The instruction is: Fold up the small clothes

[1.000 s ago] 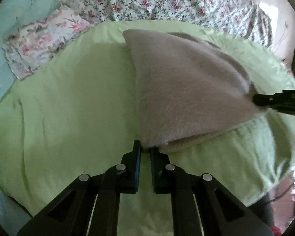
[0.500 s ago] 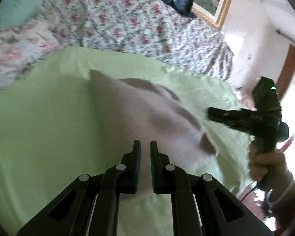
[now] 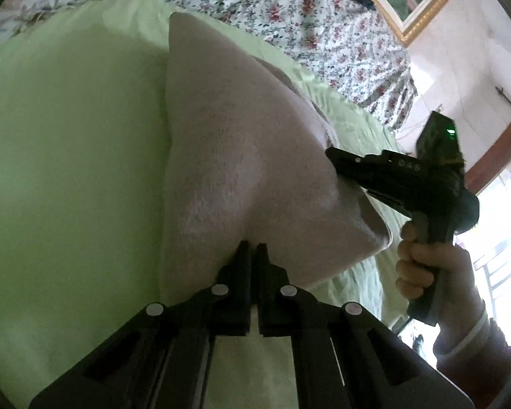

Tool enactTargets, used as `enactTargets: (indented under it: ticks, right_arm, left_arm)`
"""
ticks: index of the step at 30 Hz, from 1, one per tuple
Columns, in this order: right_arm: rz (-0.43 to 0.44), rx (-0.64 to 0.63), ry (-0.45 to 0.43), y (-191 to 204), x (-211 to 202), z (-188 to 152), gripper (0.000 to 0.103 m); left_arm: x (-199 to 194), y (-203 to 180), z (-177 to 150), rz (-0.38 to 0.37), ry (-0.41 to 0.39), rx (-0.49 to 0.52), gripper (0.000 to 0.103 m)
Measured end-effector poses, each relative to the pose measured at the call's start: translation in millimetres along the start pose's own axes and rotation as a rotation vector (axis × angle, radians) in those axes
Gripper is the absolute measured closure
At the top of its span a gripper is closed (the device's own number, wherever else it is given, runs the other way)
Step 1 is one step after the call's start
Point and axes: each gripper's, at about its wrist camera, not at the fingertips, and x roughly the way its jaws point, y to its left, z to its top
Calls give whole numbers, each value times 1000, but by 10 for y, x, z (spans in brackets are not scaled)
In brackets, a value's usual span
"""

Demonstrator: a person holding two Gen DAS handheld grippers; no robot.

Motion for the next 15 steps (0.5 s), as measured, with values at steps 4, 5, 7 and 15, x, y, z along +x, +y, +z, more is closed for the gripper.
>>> enactTargets:
  ticks: [4, 5, 7, 15]
  right_arm:
    - [-31, -93, -12, 239, -235, -196, 89]
    - [-28, -114, -10, 257, -294, -279, 88]
    - [-50, -158, 16, 286, -375, -475, 87]
    - [-125, -121, 44, -35, -445, -757, 87]
  left_arm:
    - [-45, -84, -64, 39, 3, 18, 102]
    - [-60, -107, -79, 47, 5, 17, 102]
    - [-76, -138, -98, 70, 13, 24, 102]
    - [-87, -333, -145, 189, 40, 96, 101]
